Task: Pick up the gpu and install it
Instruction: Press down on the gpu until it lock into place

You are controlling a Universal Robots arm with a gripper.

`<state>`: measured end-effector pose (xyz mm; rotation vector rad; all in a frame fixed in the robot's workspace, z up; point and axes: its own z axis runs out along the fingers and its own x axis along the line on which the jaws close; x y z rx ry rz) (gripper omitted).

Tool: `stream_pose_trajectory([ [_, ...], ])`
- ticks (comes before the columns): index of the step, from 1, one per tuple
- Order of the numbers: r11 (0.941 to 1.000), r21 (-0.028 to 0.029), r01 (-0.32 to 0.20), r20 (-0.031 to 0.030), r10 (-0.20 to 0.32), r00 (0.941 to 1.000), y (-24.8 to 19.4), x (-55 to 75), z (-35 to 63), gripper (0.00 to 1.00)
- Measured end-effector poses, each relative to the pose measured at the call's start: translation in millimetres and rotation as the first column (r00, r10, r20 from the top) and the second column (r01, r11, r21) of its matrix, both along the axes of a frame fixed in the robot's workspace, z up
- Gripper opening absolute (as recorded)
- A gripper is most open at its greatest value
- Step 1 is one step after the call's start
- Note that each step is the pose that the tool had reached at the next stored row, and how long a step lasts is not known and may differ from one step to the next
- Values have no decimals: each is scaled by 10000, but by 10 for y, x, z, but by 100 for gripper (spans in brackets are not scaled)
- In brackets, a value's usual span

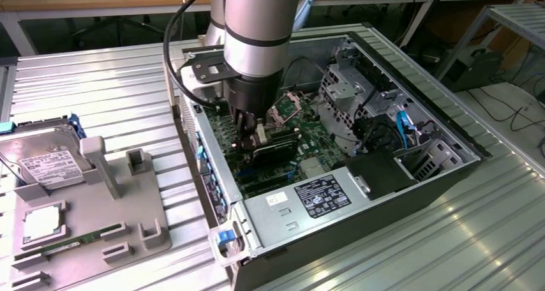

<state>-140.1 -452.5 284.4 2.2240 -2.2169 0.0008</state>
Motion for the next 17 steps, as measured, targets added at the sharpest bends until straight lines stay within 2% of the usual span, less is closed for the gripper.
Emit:
stream_pose_trajectory([
  [8,10000,0,0,-1,0,10000,21,48,-49,11],
  [12,10000,1,0,-1,0,10000,45,84,-73,11],
  [17,10000,0,1,-3,-1,10000,46,84,-76,11],
])
